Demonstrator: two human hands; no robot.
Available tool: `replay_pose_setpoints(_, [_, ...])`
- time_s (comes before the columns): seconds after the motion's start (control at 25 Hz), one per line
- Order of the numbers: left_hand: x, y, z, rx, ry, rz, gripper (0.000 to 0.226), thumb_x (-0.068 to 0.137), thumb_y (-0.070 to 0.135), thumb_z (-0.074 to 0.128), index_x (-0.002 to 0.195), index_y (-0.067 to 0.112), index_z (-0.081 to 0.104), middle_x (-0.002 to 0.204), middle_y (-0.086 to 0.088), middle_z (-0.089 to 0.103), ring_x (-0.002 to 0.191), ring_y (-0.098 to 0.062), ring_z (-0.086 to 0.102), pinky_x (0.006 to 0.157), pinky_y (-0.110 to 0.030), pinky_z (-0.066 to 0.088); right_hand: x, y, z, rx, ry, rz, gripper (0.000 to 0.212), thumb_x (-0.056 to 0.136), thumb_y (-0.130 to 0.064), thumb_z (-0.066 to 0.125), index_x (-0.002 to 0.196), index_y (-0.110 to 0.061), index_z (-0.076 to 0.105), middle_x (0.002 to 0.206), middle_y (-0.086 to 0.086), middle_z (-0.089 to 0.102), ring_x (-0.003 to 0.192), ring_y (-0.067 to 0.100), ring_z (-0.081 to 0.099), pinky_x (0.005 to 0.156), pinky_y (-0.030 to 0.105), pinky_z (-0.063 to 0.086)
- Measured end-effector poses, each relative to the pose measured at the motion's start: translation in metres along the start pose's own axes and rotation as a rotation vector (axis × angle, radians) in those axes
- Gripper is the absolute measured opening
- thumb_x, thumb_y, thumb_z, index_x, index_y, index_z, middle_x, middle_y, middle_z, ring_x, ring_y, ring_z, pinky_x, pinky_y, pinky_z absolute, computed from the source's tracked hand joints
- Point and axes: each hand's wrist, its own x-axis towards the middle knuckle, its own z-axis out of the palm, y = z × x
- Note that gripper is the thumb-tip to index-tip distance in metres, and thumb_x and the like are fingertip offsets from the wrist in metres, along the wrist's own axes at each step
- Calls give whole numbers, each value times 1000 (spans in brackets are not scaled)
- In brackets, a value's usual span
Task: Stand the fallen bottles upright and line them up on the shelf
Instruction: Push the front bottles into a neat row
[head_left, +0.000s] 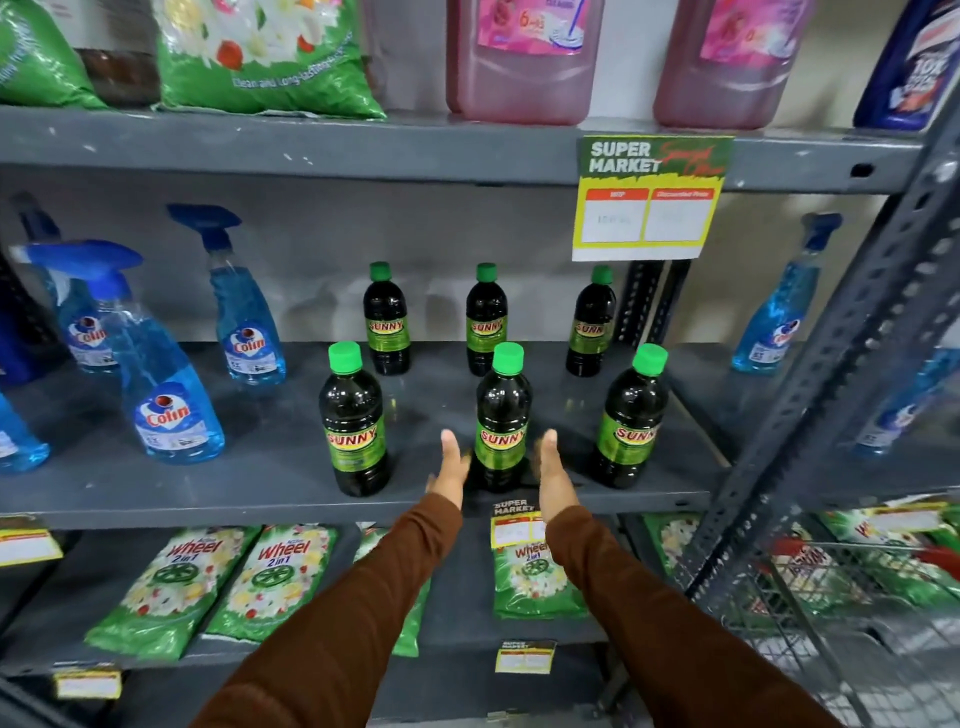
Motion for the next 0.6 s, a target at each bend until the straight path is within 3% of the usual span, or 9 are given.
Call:
replay_pose_setpoints(0.08, [-12, 17, 5, -23, 14, -73, 126, 33, 103, 21, 135, 31, 41, 151, 12, 28, 142, -16, 17, 120, -47, 6, 10, 9, -1, -66, 22, 34, 125, 42, -98, 32, 138, -19, 38, 148, 5, 38, 131, 20, 38, 111, 37, 27])
replay_pose_setpoints(0.2, [-49, 35, 13, -2, -56, -90, 97, 57, 94, 21, 134, 39, 39, 139, 27, 32, 131, -7, 33, 118, -42, 19, 31, 33, -10, -104, 25, 18, 123, 40, -99, 33, 134, -20, 43, 145, 4, 43, 126, 19, 44, 109, 38, 31])
replay_pose_setpoints(0.32, [-24, 12, 2, -91, -94, 11, 130, 34, 103, 23, 139, 28, 35, 151, 8, 25, 142, -13, 17, 120, -47, 5, 22, 28, -8, -97, 35, 57, 121, 46, -97, 34, 136, -18, 39, 147, 3, 38, 133, 22, 38, 114, 44, 26])
replay_pose_setpoints(0.36, [-14, 0, 0, -104, -1, 60, 137, 29, 103, 24, 140, 23, 35, 154, 0, 23, 144, -17, 12, 120, -47, 2, 6, 15, -5, -85, 25, 62, 111, 55, -92, 36, 136, -16, 40, 144, 1, 40, 131, 21, 39, 113, 42, 26])
replay_pose_setpoints(0.4, [-14, -2, 3, -70, 92, 72, 131, 37, 102, 25, 138, 19, 38, 153, -5, 25, 144, -20, 16, 120, -46, 6, -5, 5, -6, -78, 32, 32, 93, 69, -81, 38, 134, -13, 43, 137, 0, 45, 128, 20, 41, 110, 39, 28])
replay_pose_setpoints(0.44, [-24, 8, 15, -14, 249, 118, 112, 55, 95, 27, 131, 15, 48, 146, -10, 38, 137, -22, 30, 117, -41, 18, -9, 2, -9, -37, 53, -34, 72, 83, -64, 41, 130, -9, 47, 127, 2, 50, 120, 20, 46, 105, 34, 32])
replay_pose_setpoints(0.48, [-40, 22, 29, 54, 422, 220, 86, 72, 81, 27, 114, 12, 58, 126, -13, 55, 119, -24, 46, 105, -35, 31, -11, 0, -15, 23, 115, -117, 55, 90, -47, 43, 122, -3, 54, 119, 8, 57, 109, 21, 52, 98, 30, 37])
replay_pose_setpoints(0.52, [-56, 23, 41, 162, 532, 361, 62, 81, 66, 25, 91, 15, 57, 96, -9, 59, 94, -23, 52, 88, -31, 36, -16, -3, -25, 79, 213, -208, 44, 92, -35, 44, 110, 2, 60, 105, 13, 63, 94, 22, 58, 88, 28, 42])
replay_pose_setpoints(0.6, [-74, 16, 66, 298, 475, 500, 36, 82, 56, 24, 70, 27, 43, 68, 4, 46, 67, -14, 45, 70, -28, 33, -27, -9, -44, 136, 447, -348, 32, 90, -23, 44, 77, -2, 64, 73, 12, 62, 68, 21, 55, 72, 31, 45])
